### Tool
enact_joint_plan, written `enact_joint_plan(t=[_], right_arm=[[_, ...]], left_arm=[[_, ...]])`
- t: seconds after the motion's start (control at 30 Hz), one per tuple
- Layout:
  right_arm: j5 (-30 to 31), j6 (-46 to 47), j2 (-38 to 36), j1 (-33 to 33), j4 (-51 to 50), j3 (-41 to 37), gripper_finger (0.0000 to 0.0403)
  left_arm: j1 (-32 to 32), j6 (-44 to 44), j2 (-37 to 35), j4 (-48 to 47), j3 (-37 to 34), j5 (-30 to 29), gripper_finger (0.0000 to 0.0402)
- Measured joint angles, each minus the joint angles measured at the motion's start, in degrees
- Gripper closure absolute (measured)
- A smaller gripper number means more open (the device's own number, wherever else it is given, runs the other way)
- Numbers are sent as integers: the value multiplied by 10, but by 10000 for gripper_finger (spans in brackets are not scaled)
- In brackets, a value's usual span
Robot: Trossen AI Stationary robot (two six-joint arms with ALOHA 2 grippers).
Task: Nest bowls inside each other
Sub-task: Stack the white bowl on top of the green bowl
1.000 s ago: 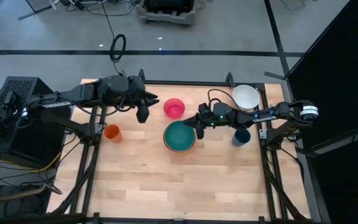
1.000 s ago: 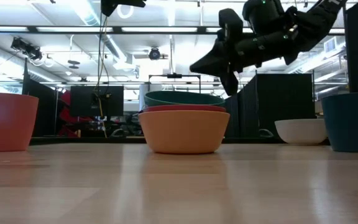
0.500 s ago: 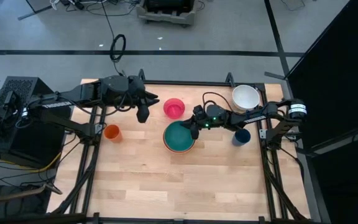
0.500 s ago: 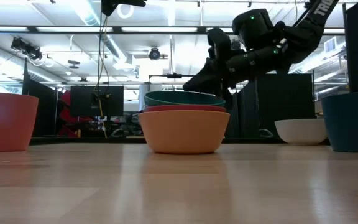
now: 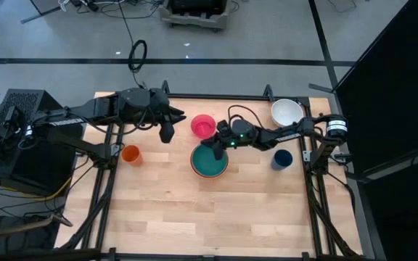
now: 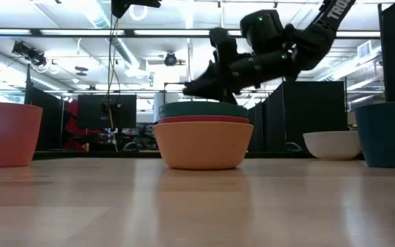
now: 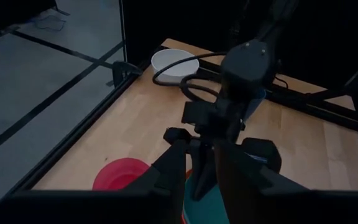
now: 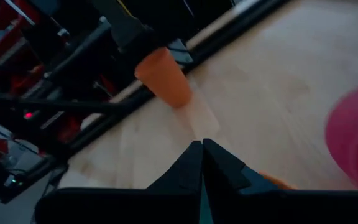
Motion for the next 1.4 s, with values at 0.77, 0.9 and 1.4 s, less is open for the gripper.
enact_joint_plan(t=[0.77, 0.9, 1.4], right_arm=[[165, -95, -243, -121, -527, 10, 403], [214, -118, -314, -158, -677, 10, 403], [175, -178, -321, -303, -839, 10, 368]], left_arm=[[0, 12, 0, 0, 0, -3, 330], [0, 15, 0, 0, 0, -4, 330], [0, 11, 0, 1, 0, -4, 332]])
